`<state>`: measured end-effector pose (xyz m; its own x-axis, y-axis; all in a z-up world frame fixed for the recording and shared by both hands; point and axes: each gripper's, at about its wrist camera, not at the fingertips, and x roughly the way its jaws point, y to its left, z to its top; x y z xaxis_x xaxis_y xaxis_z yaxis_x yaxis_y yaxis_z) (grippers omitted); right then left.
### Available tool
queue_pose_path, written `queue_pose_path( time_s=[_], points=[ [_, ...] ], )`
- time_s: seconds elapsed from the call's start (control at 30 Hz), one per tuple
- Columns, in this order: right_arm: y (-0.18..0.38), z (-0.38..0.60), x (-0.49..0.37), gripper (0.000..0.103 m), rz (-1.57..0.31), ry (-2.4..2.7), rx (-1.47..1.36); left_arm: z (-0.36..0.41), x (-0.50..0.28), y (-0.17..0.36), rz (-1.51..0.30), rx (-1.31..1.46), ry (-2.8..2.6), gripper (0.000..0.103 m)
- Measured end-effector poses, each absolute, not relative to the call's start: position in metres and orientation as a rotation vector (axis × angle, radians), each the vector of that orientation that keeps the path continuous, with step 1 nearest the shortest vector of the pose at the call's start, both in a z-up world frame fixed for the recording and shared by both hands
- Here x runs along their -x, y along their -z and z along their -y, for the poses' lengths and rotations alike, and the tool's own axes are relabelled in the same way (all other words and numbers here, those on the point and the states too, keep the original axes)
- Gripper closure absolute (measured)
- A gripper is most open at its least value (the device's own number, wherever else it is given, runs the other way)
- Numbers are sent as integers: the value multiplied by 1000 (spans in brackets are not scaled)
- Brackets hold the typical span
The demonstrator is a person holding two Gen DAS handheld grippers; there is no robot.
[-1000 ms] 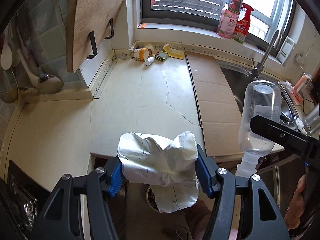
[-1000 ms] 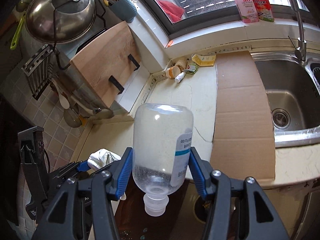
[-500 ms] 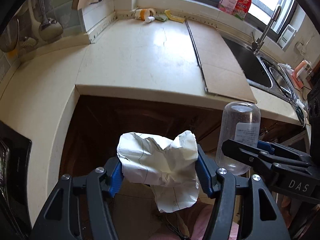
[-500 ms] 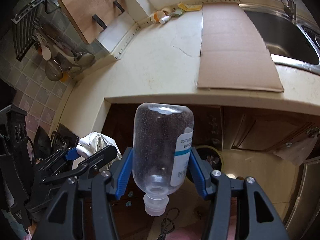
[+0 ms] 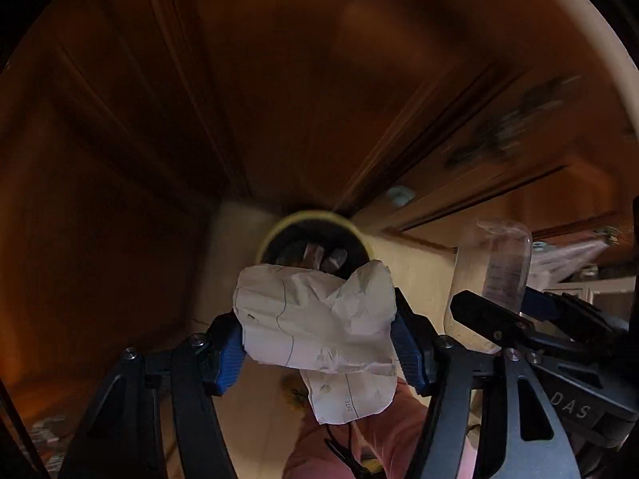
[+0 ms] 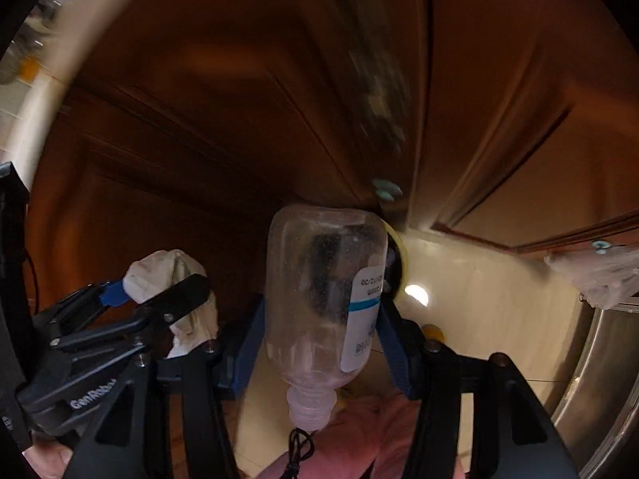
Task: Collect trash
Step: 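Lower both tools over the floor bin and open them, dropping tissue and bottle, then raise both open tools back to the counter corner trash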
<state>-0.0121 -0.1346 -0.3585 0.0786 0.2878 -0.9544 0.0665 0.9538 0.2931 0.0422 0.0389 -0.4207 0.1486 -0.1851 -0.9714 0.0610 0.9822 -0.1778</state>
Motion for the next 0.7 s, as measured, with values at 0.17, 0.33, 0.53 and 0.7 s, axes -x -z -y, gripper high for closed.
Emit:
queue_pose_path(
  time_s=[0.17,0.33,0.53,0.7],
  points=[
    [442,139,1,47,-1570,-173,-292,-44,-52,500,-1456,185,151,39],
    [494,133,-12,46,-1620,-181,-268,-43,-57,540,-1475,217,152,30],
    [507,131,-15,44,-1634,-177,-264,-51,-46,554,-1501,210,96,22],
    [497,129,-12,44,-1591,-191,-227,-58,-34,545,-1493,206,53,22]
  ],
)
